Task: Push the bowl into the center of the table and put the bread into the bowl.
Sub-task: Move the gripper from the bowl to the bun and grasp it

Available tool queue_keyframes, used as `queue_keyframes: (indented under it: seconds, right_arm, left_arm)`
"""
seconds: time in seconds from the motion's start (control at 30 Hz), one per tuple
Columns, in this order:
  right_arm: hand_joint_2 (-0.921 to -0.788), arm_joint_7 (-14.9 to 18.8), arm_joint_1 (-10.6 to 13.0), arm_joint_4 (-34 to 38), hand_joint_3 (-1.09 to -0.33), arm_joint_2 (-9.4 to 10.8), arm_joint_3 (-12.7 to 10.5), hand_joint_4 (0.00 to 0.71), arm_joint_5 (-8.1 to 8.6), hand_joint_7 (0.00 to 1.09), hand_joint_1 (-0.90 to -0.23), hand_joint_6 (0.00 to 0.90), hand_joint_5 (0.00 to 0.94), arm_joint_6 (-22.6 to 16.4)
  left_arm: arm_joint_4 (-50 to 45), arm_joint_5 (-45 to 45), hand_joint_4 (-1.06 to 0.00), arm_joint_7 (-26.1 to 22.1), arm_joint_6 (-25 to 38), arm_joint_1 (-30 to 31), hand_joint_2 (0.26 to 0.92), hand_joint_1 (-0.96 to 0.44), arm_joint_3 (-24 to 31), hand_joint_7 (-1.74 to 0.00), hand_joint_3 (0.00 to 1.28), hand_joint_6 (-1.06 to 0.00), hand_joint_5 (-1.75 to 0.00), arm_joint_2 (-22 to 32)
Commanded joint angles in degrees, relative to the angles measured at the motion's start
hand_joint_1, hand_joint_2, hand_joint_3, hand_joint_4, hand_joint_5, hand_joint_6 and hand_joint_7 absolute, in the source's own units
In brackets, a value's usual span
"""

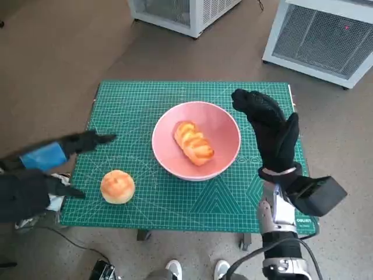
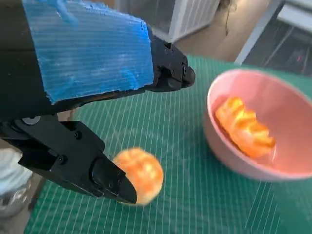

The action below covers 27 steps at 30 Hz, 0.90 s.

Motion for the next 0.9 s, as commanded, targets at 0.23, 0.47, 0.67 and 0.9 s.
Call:
queue_keyframes:
  seconds: [0.23, 0.47, 0.67, 0.9]
  right_arm:
    - [-0.921, 0.8, 0.7, 0.9, -0.777, 0.2, 0.0, 0.262, 0.29, 0.61, -0.743, 0.031, 0.005, 1.0]
    - [-0.921, 0.7, 1.1, 0.6, -0.778, 0.1, 0.0, 0.261, 0.13, 0.6, -0.742, 0.031, 0.004, 1.0]
    - [-0.921, 0.8, 1.2, 0.2, -0.779, -0.1, -0.1, 0.262, 0.25, 0.6, -0.741, 0.031, 0.004, 1.3]
    - [-0.921, 0.6, 1.5, 0.0, -0.778, -0.1, 0.0, 0.263, -0.02, 0.6, -0.741, 0.032, 0.004, 1.0]
  left_arm:
    - [-2.2, 8.9, -0.12, 3.8, 1.9, 2.6, 0.716, -0.05, -8.0, 0.0, 0.01, -0.28, -0.01, -0.2]
    - [2.9, 13.9, -0.14, 8.0, 0.4, 2.1, 0.719, -0.01, -14.1, 0.0, 0.0, -0.28, -0.01, -3.1]
    - [7.8, 17.3, -0.17, 11.6, -2.4, 1.4, 0.721, 0.02, -17.5, -0.01, 0.01, -0.3, -0.01, -5.3]
    - [13.6, 19.7, -0.29, 15.7, -6.6, 0.8, 0.733, 0.08, -20.3, -0.03, 0.01, -0.42, -0.02, -8.2]
